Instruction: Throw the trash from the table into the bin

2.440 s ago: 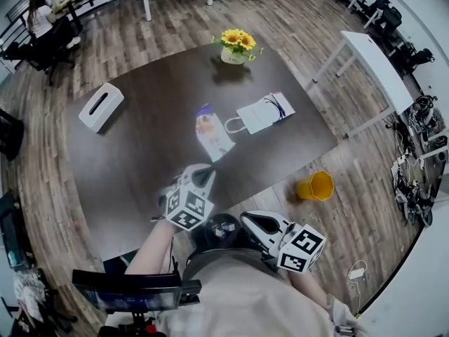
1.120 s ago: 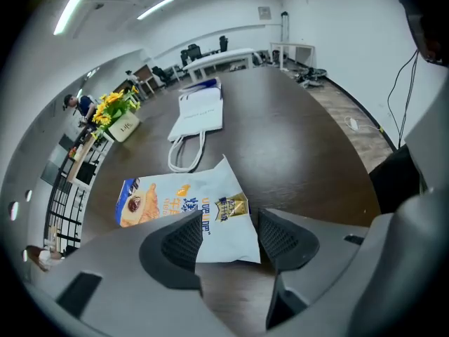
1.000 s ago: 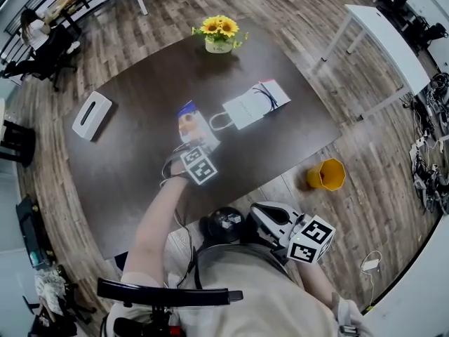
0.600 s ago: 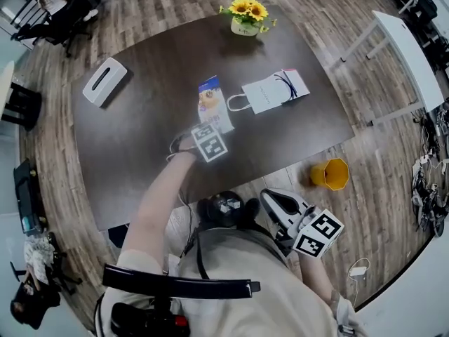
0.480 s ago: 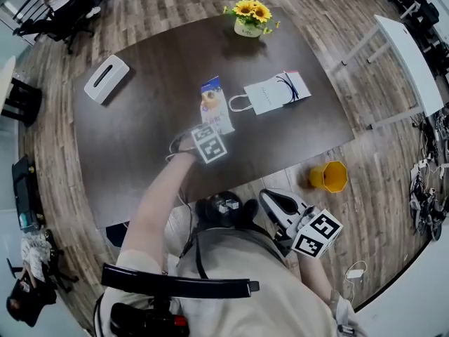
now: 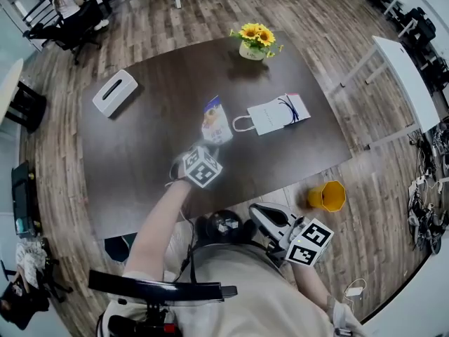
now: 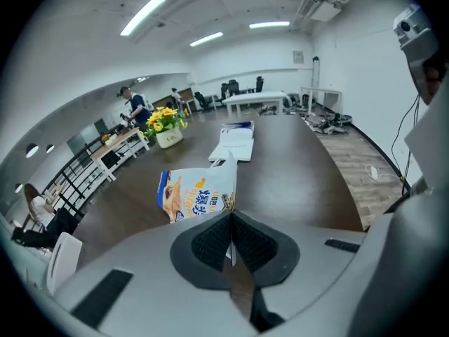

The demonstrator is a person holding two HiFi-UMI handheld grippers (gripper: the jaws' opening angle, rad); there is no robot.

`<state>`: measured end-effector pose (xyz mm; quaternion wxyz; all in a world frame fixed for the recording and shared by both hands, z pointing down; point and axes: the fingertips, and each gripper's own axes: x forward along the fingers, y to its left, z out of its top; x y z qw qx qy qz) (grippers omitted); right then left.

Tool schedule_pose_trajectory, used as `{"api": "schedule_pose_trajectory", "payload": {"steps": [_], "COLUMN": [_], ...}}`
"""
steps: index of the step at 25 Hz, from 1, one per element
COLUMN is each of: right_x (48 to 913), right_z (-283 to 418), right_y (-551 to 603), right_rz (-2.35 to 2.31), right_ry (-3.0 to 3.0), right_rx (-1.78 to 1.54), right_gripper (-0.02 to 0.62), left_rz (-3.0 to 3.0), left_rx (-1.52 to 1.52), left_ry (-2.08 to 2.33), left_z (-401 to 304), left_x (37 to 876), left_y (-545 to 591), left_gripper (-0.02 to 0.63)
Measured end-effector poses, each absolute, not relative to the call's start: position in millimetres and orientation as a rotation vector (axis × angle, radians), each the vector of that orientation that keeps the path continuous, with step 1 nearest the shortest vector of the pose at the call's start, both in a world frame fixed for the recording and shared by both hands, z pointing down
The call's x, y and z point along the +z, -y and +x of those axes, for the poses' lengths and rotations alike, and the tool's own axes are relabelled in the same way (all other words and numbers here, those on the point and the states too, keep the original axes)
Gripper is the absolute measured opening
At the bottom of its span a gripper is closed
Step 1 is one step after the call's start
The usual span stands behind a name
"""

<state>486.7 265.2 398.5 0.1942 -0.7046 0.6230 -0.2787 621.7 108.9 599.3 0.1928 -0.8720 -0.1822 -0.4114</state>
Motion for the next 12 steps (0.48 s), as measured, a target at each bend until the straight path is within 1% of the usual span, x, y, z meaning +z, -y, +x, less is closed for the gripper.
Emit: {"api": "schedule_pose_trajectory", "payload": {"steps": [12], "right_x": [391], "right_z": [466], "right_y": [-244], "right_rz": [-1.981], "right_ry": [-1.774], "right_rx": [-0.796], "right_gripper": [0.014], "left_rz": [-2.611], "left_rx": [-1.054], "left_ry": [0.456], "left_z": [605], "left_x": [555], "left_y": [-93], "left_gripper": [0.014]}}
